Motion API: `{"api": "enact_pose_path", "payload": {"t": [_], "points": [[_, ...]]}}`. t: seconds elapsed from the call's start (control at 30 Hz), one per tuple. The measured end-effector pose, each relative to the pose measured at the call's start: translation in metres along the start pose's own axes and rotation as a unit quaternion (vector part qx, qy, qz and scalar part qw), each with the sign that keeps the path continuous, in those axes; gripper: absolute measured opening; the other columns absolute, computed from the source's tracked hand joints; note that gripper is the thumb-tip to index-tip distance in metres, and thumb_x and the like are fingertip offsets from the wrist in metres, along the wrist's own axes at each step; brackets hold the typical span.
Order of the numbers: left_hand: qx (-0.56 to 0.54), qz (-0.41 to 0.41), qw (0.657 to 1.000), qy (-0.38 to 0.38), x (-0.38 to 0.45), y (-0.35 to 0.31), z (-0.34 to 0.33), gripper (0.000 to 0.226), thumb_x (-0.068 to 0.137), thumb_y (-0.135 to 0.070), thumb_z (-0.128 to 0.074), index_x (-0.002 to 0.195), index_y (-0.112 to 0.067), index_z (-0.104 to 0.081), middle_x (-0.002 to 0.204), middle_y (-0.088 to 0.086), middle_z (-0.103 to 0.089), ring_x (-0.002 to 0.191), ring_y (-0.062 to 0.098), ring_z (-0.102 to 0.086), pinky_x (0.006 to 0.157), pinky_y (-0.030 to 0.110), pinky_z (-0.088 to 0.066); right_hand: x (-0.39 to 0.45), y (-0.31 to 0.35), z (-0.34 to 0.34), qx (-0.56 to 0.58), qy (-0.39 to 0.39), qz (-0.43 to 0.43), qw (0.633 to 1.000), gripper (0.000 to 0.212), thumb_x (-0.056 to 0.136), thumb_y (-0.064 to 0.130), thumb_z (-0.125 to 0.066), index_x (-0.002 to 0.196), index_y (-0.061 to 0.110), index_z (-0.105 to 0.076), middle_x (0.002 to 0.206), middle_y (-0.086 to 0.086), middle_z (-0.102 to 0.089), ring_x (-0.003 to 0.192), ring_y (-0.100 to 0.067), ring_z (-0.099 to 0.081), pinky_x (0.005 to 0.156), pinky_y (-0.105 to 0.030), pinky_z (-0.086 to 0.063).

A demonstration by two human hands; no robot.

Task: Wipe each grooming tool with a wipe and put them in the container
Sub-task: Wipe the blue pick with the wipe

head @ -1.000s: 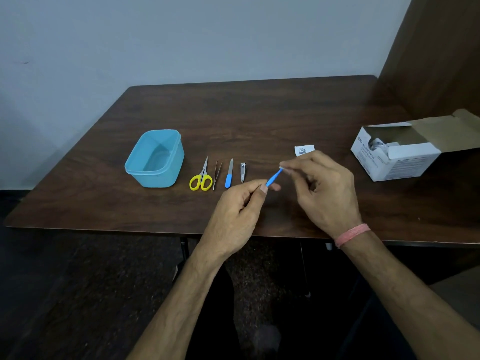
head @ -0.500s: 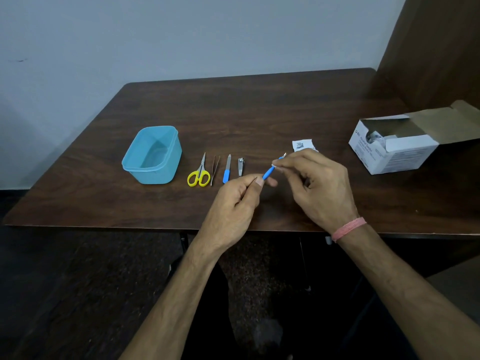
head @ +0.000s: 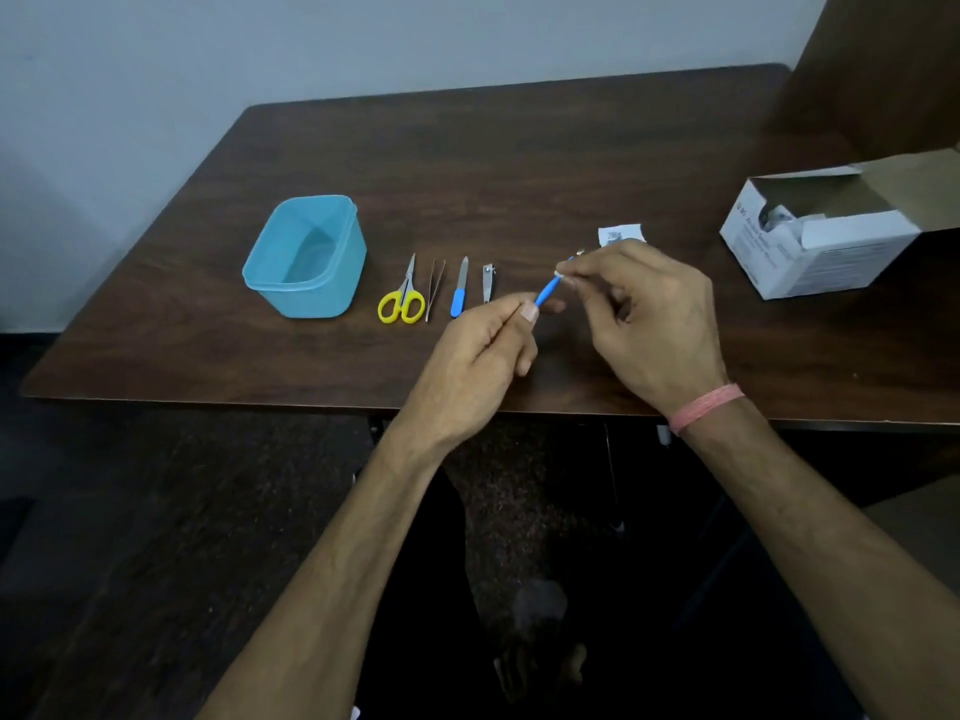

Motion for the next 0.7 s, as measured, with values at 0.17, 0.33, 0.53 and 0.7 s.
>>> {"api": "enact_pose_path", "payload": {"t": [0.17, 0.33, 0.53, 0.7], "points": [[-0.062, 0.046, 0.997, 0.016, 0.003, -0.001, 0.003, 0.043, 0.117, -0.006, -0.037, 0.134, -0.011, -0.076, 0.069, -0.005, -0.037, 0.058, 0.007, -0.027, 0.050, 0.017, -0.025, -0.002, -0.003, 0.000, 0.007, -0.005, -0.003, 1.000, 0.012, 0.105, 0.022, -0.074, 0.112, 0.021, -0.084, 0.110, 0.007, -0.078, 0.076, -0.002, -0.061, 0.070, -0.041, -0.060], [-0.059, 0.054, 0.996, 0.027, 0.000, -0.007, 0.003, 0.048, 0.114, -0.002, -0.033, 0.131, -0.011, -0.077, 0.068, -0.005, -0.035, 0.054, 0.005, -0.025, 0.047, 0.014, -0.024, -0.002, -0.004, 0.000, 0.020, 0.001, 0.001, 1.000, 0.013, 0.103, 0.017, -0.076, 0.111, 0.021, -0.085, 0.106, 0.006, -0.079, 0.065, 0.007, -0.050, 0.067, -0.034, -0.057], [-0.065, 0.053, 0.996, 0.038, -0.001, -0.008, 0.003, 0.046, 0.115, -0.003, -0.033, 0.131, -0.013, -0.075, 0.069, -0.005, -0.036, 0.053, 0.003, -0.026, 0.045, 0.012, -0.023, -0.005, -0.001, 0.001, 0.029, 0.008, 0.054, 0.998, 0.016, 0.103, 0.013, -0.075, 0.112, 0.017, -0.086, 0.109, 0.003, -0.081, 0.084, 0.023, -0.057, 0.076, -0.026, -0.056], [-0.074, 0.043, 0.996, 0.040, -0.001, -0.010, 0.004, 0.045, 0.116, -0.002, -0.034, 0.125, -0.019, -0.075, 0.068, -0.003, -0.034, 0.052, 0.003, -0.024, 0.045, 0.013, -0.023, -0.007, 0.006, -0.001, 0.027, 0.029, 0.073, 0.997, 0.017, 0.104, 0.011, -0.074, 0.113, 0.017, -0.086, 0.109, 0.004, -0.081, 0.084, 0.014, -0.060, 0.075, -0.027, -0.057]]}}
Point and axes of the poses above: each hand's wrist, its own x-axis towards the middle knuckle, its own z-axis out of the back of the hand, y = z × x, the point moved 5 cm from there along x, towards the middle knuckle
